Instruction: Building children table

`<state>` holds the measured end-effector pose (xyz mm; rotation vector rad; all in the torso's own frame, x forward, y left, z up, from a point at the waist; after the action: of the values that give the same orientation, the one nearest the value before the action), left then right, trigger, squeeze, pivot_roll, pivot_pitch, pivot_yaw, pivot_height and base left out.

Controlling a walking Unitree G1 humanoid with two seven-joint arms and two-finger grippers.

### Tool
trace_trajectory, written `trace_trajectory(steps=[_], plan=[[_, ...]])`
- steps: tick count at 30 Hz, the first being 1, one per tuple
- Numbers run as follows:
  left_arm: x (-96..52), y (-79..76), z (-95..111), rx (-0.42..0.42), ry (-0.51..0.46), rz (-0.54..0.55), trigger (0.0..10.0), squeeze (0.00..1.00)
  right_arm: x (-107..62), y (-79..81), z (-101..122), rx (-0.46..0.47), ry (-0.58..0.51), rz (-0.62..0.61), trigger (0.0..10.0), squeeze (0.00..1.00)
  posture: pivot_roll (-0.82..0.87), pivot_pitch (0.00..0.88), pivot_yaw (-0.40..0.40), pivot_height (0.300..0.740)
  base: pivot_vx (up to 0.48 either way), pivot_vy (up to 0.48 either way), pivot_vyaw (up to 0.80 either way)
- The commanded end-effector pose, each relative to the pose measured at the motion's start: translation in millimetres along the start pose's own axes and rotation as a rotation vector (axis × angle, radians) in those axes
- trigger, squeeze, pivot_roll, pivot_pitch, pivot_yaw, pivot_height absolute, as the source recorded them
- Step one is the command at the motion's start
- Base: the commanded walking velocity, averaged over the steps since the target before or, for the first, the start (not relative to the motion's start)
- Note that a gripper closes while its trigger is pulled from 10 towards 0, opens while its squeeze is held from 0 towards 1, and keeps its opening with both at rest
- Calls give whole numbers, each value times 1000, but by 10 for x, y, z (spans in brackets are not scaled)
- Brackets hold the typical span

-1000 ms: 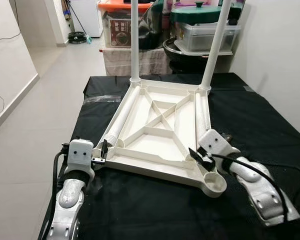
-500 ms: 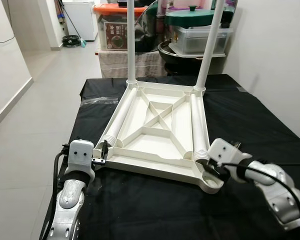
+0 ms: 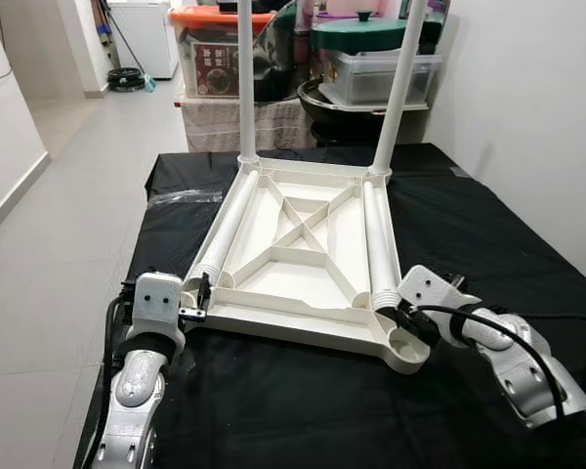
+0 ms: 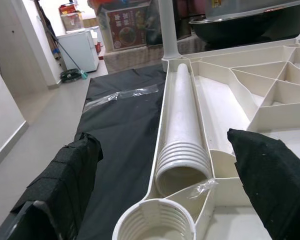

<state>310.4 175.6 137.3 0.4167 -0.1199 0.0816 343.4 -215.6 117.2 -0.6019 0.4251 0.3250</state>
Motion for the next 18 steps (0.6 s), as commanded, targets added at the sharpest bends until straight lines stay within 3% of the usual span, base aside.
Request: trace_trajectory(steps=[1,5,10,14,15,17,18], plan=[[4,-10,-33,9,12,-3,10000,0,13,36,-108,-2,45,5,10000,0,64,0,-74,740,0,0,0],[12,-34,-20,6,10,-5,10000,0,50,-38,-4,30,-4,-65,10000,0,50,0,-73,740,0,0,0],[20,-62,-11,1,8,-5,10000,0,100,-2,101,54,-57,-99,10000,0,32,0,-72,740,0,0,0],[11,-71,-26,0,11,-7,10000,0,132,42,173,125,-103,-160,10000,0,14,0,-68,740,0,0,0],[9,-70,-38,2,14,-8,10000,0,152,43,160,183,-111,-207,10000,0,14,0,-67,740,0,0,0],[9,-70,-38,2,14,-8,10000,0,152,43,160,183,-111,-207,10000,0,14,0,-67,740,0,0,0],[7,-69,-45,4,16,-8,10000,0,165,43,126,232,-110,-241,3529,0,15,0,-69,740,0,0,0]])
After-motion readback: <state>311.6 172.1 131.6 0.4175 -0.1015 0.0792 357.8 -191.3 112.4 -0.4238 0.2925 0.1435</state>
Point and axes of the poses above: a point about 5 cm out from each wrist's last joint towards the gripper, its own x axis pointing out of the wrist towards the gripper, its own z axis along the axis of the wrist's last joint, y = z × x, the point moved 4 cm from there along x, pointing out of the wrist towards the gripper, and after that the axes turned 15 degrees about x, right-handed, at the moved point
